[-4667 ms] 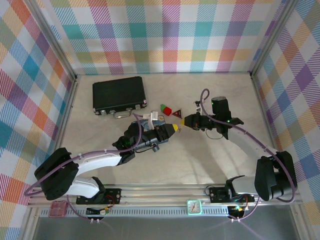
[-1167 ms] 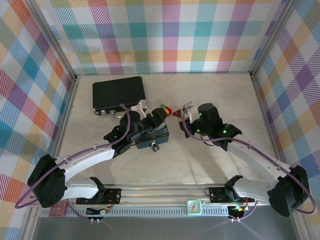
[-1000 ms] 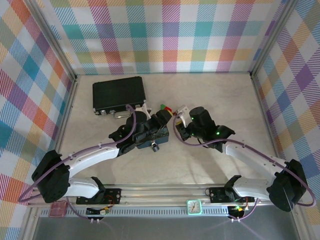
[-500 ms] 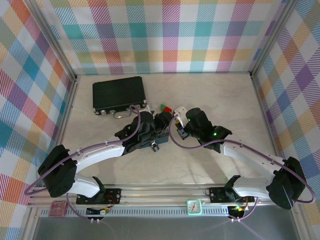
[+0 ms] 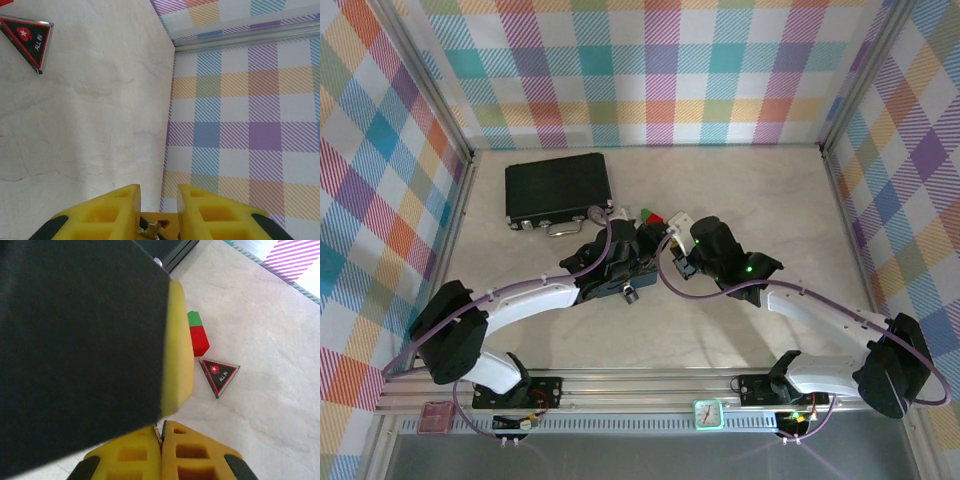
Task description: Unlock the padlock with the key
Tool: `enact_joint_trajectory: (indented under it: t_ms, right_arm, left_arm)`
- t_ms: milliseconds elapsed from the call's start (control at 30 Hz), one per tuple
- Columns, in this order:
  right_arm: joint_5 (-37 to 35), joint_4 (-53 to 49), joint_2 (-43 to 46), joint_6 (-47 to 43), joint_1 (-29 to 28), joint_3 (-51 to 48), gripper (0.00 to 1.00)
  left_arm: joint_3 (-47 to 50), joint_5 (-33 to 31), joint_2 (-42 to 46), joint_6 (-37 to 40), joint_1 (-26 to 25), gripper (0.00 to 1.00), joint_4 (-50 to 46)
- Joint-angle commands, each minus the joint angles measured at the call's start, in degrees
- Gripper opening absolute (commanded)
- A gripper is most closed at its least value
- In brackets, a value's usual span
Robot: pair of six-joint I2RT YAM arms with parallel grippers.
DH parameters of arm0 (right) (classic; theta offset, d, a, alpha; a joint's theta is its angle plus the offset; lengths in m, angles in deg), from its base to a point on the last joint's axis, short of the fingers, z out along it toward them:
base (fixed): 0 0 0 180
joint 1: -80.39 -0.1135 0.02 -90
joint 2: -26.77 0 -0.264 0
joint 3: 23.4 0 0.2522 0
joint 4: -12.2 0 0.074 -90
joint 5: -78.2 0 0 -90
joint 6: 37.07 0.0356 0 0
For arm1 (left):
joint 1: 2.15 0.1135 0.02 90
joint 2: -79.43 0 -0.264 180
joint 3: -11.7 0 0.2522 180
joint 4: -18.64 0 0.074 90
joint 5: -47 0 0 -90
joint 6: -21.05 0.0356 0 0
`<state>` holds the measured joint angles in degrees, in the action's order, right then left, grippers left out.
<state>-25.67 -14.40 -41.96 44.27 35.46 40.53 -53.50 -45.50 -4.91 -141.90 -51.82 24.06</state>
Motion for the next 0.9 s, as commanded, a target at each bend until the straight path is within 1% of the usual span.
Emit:
enact_joint_trajectory:
  t_ms: [0, 33, 100, 167, 233, 400, 433, 467, 500, 567, 633, 700, 800, 867]
  right_arm:
    - [0.40, 1.88, 0.31, -1.17, -0.25, 1.46, 0.00]
    - [0.41, 1.74, 0.21, -1.18, -0.25, 1.52, 0.00]
    - [0.61, 1.38, 0.00, -1.10, -0.25, 1.60, 0.00]
    - [0.77, 1.13, -0.09, -0.92, -0.25, 1.68, 0.00]
    - [0.64, 0.79, 0.07, -0.83, -0.25, 1.77, 0.00]
    - [1.47, 0.44, 2.48, -0.74, -0.25, 1.20, 0.00]
    - [1.84, 0.35, 2.99, -0.74, -0.25, 1.16, 0.00]
    - [2.04, 0.12, 3.33, -0.66, -0.25, 1.16, 0.01]
    - [2.25, -0.04, 3.80, -0.28, -0.25, 1.18, 0.07]
    - [2.56, -0.08, 4.99, 0.62, -0.25, 1.24, 0.16]
    - [2.49, -0.54, 6.74, 1.80, -0.08, 1.49, 0.32]
    - [3.66, -2.07, 8.70, 3.57, 0.60, 2.15, 0.39]
    - [8.70, -4.93, 12.19, 9.07, 4.17, 3.08, 0.52]
    - [15.04, -5.63, 14.53, 12.88, 8.05, 2.73, 0.57]
  left_arm:
    - [-1.04, 0.29, -0.66, -1.07, -0.67, 0.26, 0.52]
    - [-1.28, 0.36, -0.88, -1.06, -0.66, 0.25, 0.27]
    - [-1.47, 0.33, -0.99, -0.97, -0.65, 0.15, 0.33]
    - [-1.51, 0.00, -1.01, -0.67, -0.60, 0.08, 0.43]
    - [-1.72, -0.87, -0.88, 0.03, -0.57, 0.06, -0.59]
    - [-2.26, -3.14, -0.46, 3.18, -0.25, 0.06, -2.95]
    - [-2.44, -3.23, -0.56, 3.68, -0.18, 0.02, -3.18]
    - [-2.66, -3.07, -0.78, 4.27, -0.12, 0.00, -3.08]
    - [-2.93, -2.87, -1.07, 5.14, -0.09, 0.00, -3.02]
    - [-3.64, -2.23, -1.96, 7.00, -0.01, 0.00, -2.71]
    - [-4.31, -0.71, -2.90, 9.91, 0.33, 0.00, -1.29]
    - [-5.46, 1.84, -3.50, 14.00, 1.03, 0.00, -0.34]
    - [-7.12, 6.01, -3.45, 21.44, 2.47, 0.00, 0.07]
    - [-8.60, 9.25, -2.79, 27.12, 3.07, 0.00, -0.24]
